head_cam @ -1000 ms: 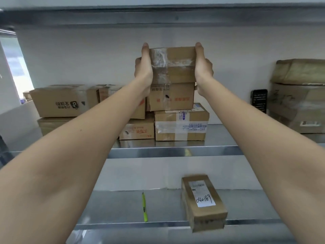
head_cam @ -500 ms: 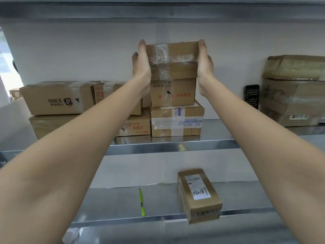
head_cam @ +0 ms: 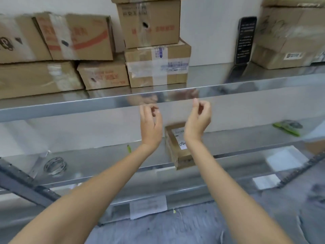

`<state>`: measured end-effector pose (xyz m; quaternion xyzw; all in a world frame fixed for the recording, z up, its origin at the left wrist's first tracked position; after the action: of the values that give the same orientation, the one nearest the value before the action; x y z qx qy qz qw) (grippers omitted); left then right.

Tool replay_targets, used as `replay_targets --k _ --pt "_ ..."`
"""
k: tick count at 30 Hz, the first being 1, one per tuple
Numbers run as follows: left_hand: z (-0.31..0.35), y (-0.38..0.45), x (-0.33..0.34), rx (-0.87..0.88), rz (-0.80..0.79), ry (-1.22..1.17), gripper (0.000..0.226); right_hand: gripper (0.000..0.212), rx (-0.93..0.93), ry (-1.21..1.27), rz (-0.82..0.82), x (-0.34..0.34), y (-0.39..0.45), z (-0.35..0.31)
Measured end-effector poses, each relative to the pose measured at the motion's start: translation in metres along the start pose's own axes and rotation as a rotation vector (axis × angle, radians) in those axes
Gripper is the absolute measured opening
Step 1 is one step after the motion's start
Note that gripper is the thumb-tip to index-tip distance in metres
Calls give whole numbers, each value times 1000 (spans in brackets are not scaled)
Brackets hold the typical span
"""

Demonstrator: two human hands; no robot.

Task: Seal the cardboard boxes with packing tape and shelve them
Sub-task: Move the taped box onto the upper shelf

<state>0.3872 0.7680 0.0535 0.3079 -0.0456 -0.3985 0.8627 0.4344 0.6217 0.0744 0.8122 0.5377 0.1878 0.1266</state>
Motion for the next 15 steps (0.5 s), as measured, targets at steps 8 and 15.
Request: replay_targets --k 8,15 --pt "-68 11 66 -11 -373 398 43 24 562 -216 194 -68 -55 138" --pt "-161 9 121 -386 -789 628 76 77 904 -199 -12 -74 -91 189"
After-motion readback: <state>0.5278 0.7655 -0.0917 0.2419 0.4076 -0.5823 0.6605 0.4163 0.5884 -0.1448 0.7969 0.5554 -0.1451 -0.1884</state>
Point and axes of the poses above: each hand's wrist, its own y-axis towards the middle knuckle, its own x-axis out of the palm, z = x × y, the point moved 4 cm from there along y, towards the middle knuckle, and after that the axes turned 1 degree about -y, right-handed, at the moved point
